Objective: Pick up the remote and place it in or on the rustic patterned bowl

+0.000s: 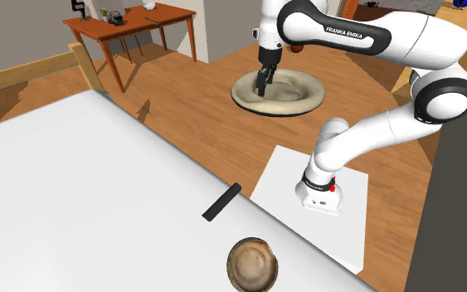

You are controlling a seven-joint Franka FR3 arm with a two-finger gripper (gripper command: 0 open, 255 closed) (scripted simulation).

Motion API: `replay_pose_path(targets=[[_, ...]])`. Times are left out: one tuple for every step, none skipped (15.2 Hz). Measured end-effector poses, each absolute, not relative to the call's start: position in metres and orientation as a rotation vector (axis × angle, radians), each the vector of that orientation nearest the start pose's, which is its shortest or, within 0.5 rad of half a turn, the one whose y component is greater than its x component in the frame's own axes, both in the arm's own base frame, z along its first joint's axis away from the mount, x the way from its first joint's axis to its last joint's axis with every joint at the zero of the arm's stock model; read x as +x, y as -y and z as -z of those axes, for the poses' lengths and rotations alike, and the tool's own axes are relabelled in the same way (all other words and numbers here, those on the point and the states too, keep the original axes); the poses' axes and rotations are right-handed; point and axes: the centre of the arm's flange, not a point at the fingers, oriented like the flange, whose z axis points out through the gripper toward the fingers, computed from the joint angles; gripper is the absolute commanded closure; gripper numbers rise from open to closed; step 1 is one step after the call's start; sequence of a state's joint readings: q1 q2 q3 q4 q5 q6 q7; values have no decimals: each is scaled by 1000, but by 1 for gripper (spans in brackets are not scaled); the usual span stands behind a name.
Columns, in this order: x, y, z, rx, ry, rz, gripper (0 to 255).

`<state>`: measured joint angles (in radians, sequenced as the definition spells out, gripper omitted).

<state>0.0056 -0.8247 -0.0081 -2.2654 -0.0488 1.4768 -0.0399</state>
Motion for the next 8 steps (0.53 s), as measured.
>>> replay_pose_path(targets=[[286,7,-636,-3184,55,56,0],[290,4,-633,-3184,81,56,0],[295,-3,-627,-3183,122,56,0],[299,-11,-621,-3181,171,57,0],[305,-19,-613,-3179,223,58,0],[307,-29,-606,-3176,276,59,0],[312,-38,-597,-3171,331,60,0],[316,-48,-590,-3166,386,62,0]])
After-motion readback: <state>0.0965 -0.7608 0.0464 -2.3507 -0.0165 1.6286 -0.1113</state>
